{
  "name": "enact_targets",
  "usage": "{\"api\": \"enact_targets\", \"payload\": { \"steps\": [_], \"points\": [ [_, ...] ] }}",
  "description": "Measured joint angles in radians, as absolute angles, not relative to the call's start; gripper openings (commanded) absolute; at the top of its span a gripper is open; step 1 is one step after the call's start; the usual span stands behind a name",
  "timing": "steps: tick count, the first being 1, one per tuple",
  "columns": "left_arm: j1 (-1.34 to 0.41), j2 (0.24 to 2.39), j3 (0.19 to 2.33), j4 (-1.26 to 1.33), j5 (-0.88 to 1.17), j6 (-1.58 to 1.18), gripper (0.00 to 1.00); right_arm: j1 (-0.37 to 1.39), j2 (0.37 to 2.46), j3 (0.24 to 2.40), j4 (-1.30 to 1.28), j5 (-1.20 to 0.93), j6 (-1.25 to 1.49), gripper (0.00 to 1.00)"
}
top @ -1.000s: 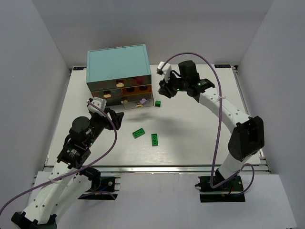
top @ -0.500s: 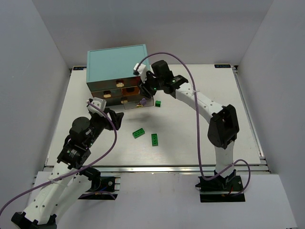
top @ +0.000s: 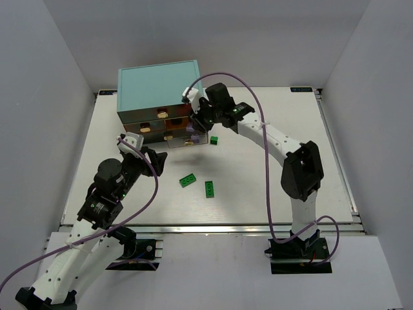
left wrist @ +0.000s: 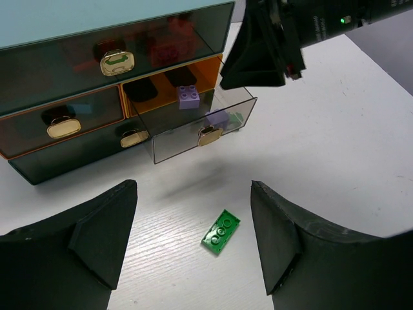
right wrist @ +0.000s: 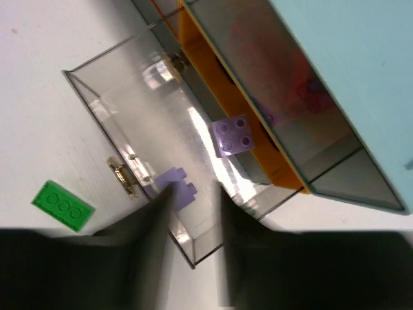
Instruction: Sort the legos into containers by color
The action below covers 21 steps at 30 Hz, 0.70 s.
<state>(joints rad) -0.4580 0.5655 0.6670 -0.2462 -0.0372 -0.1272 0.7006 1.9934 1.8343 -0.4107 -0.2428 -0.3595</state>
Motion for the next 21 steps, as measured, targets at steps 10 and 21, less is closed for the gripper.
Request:
{"api": "enact_targets", "payload": {
  "steps": [10,21],
  "points": [
    [-0.458,0.557,0.667,-0.245,-0.037,-0.127,0.81,0.704,1.732,1.524,-0.466,-0.490,-0.714,0.00],
    [-0.458,0.557,0.667,-0.239,-0.037,-0.127,0.81,0.823,1.813,1.336,-0.307,-0.186,-0.920,0.00]
  ]
}}
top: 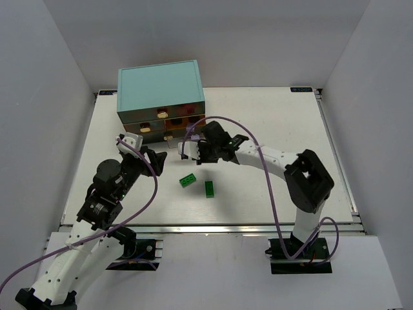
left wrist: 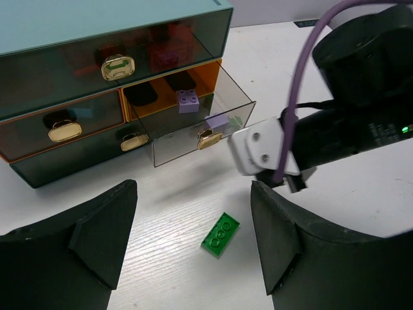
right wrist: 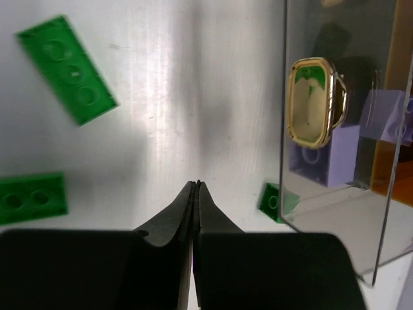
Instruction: Sort the legos into containers by color
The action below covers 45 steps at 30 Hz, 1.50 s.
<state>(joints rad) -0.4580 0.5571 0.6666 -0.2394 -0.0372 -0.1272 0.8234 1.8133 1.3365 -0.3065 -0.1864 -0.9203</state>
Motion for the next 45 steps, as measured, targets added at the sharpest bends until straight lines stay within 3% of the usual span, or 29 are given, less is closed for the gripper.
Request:
{"api": "enact_targets", "payload": {
  "steps": [11,39,42,45],
  "points": [
    [-0.458,0.557,0.667,-0.239,-0.037,-0.127,0.81,0.838,1.925,1.427,-0.115,0.050,-0.883,0.00],
    [-0.458,0.569,0.667,-0.239,-0.038,-0.127,0.81,0.826,2.169,1.666,0.021,0.245,-0.867,0.00],
    [-0.458,0.570,0.667,-0.239,-0.039,-0.128,0.77,0.823,2.151,1.648,-0.023,0.183,-0.848,0.00],
    [-0.458,0.572,0.666,-0.239,-0.043,-0.137,0.59,0.818,2.036,1.515,-0.082,0.077,-0.786,0.00]
  ]
}}
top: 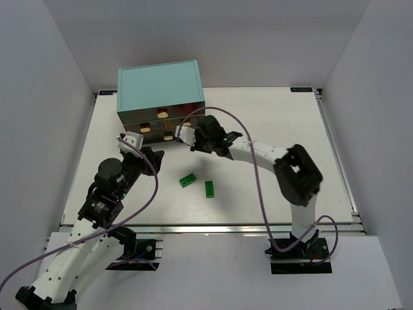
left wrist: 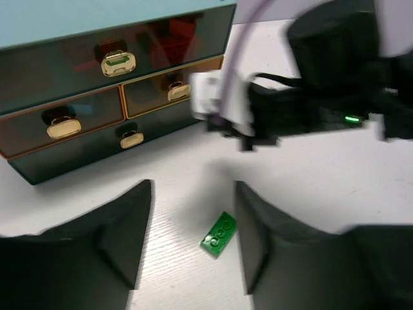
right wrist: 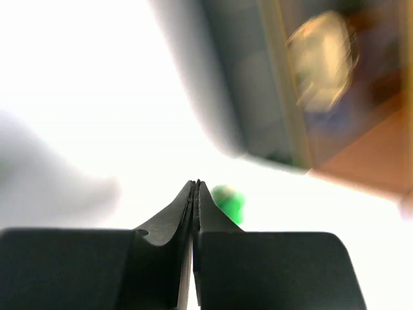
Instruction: Sort the legos into containers by color
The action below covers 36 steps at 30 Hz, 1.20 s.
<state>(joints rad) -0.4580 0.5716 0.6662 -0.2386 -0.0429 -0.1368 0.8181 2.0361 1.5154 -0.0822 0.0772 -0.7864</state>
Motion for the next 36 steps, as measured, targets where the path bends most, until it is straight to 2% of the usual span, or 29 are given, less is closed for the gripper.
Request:
{"api": "enact_targets", "payload": {
  "steps": [1,3,4,6,7,8,11,12,13,14,15,16,17,22,24,25,26,28,31,36],
  "points": [
    [-0.458,0.573,0.666,-0.236,-0.044,-0.139,0.48,0.817,1.979,1.457,-0.104,0.045,-0.759,0.00],
    [-0.458,0.580,0.664,-0.229,-0.044,-0.149,0.37,0.807,1.842,1.348,-0.137,-0.017,-0.680,0.00],
    [-0.458,0.588,0.662,-0.224,-0.044,-0.153,0.28,0.800,1.766,1.294,-0.128,-0.049,-0.639,0.04],
    [-0.458,0.611,0.660,-0.214,-0.043,-0.169,0.18,0.763,1.617,1.205,-0.128,-0.104,-0.545,0.15],
    [-0.456,0.629,0.660,-0.206,-0.041,-0.177,0.11,0.730,1.543,1.168,-0.119,-0.130,-0.495,0.31],
    [-0.453,0.648,0.659,-0.199,-0.039,-0.191,0.04,0.689,1.477,1.140,-0.118,-0.155,-0.443,0.40],
    [-0.450,0.736,0.654,-0.178,-0.016,-0.237,0.01,0.538,1.330,1.090,-0.103,-0.271,-0.292,0.47],
    [-0.448,0.784,0.655,-0.167,-0.006,-0.259,0.02,0.487,1.291,1.074,-0.099,-0.318,-0.245,0.47],
    [-0.445,0.841,0.657,-0.160,0.006,-0.280,0.03,0.432,1.248,1.049,-0.086,-0.366,-0.191,0.41],
    [-0.440,0.895,0.661,-0.156,0.017,-0.303,0.06,0.393,1.214,1.023,-0.073,-0.416,-0.154,0.33],
    [-0.435,0.956,0.666,-0.155,0.029,-0.327,0.13,0.360,1.182,0.996,-0.067,-0.467,-0.121,0.23],
    [-0.431,1.008,0.669,-0.157,0.039,-0.348,0.18,0.330,1.155,0.969,-0.059,-0.516,-0.084,0.03],
    [-0.424,1.054,0.669,-0.157,0.049,-0.376,0.21,0.297,1.133,0.947,-0.054,-0.566,-0.053,0.00],
    [-0.397,1.151,0.658,-0.094,0.057,-0.531,0.52,0.163,1.114,0.893,-0.022,-0.778,0.053,0.02],
    [-0.386,1.140,0.614,-0.009,0.026,-0.601,0.54,0.129,1.115,0.885,-0.022,-0.847,0.067,0.10],
    [-0.382,1.134,0.578,0.047,0.003,-0.641,0.54,0.120,1.115,0.885,-0.022,-0.875,0.062,0.18],
    [-0.376,1.131,0.532,0.112,-0.020,-0.679,0.54,0.115,1.113,0.885,-0.024,-0.905,0.046,0.22],
    [-0.362,1.151,0.448,0.214,-0.061,-0.745,0.55,0.111,1.102,0.885,-0.032,-0.950,0.019,0.26],
    [-0.334,1.264,0.371,0.351,-0.099,-0.831,0.55,0.107,1.055,0.871,-0.034,-1.004,-0.023,0.28],
    [-0.294,1.444,0.361,0.532,-0.116,-0.923,0.62,0.107,0.994,0.865,-0.037,-1.048,-0.095,0.28]
  ]
}}
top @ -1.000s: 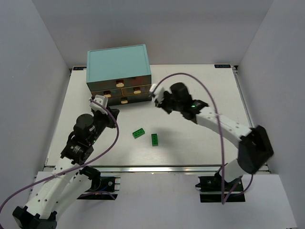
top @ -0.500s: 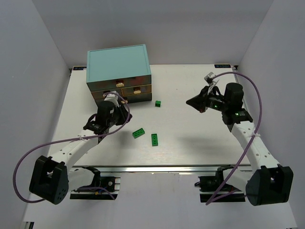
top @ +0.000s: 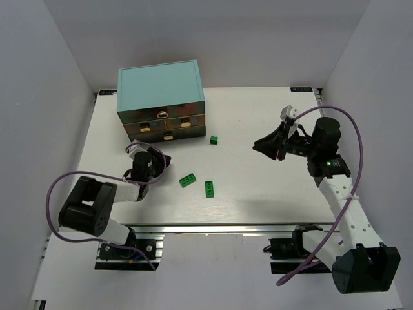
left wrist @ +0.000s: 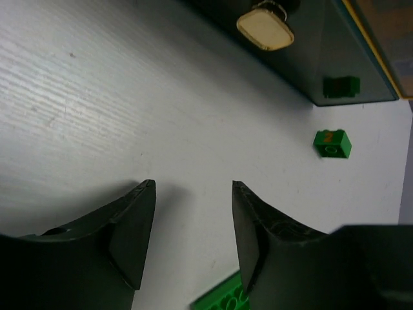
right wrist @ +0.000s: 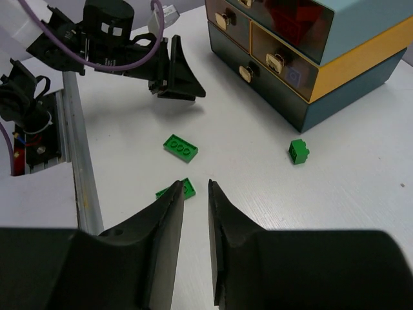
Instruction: Sort the legos into containers by color
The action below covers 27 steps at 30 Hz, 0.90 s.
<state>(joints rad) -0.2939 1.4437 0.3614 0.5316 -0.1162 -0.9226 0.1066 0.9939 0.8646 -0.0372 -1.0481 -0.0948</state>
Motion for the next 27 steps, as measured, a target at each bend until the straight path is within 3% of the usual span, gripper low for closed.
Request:
{"api": "enact_targets", "payload": {
  "steps": [5,9,13,18,27],
  "points": [
    [-0.252,1.565,0.399,0.698,-0.086,-0.965,0.69,0.106,0.987,0.862,-0.054,-1.049,-0.144,0.28],
    [-0.215,1.665,0.445,0.830,-0.024,-0.998,0.91,0.106,0.985,0.859,-0.058,-1.042,-0.170,0.28],
    [-0.190,1.781,0.510,0.927,0.040,-1.039,0.93,0.106,0.984,0.858,-0.063,-1.026,-0.196,0.28],
    [-0.178,1.886,0.564,1.005,0.083,-1.090,0.87,0.107,0.973,0.854,-0.069,-1.008,-0.218,0.27],
    [-0.178,1.963,0.607,1.064,0.093,-1.139,0.61,0.113,0.969,0.852,-0.070,-0.997,-0.228,0.26]
  ]
}}
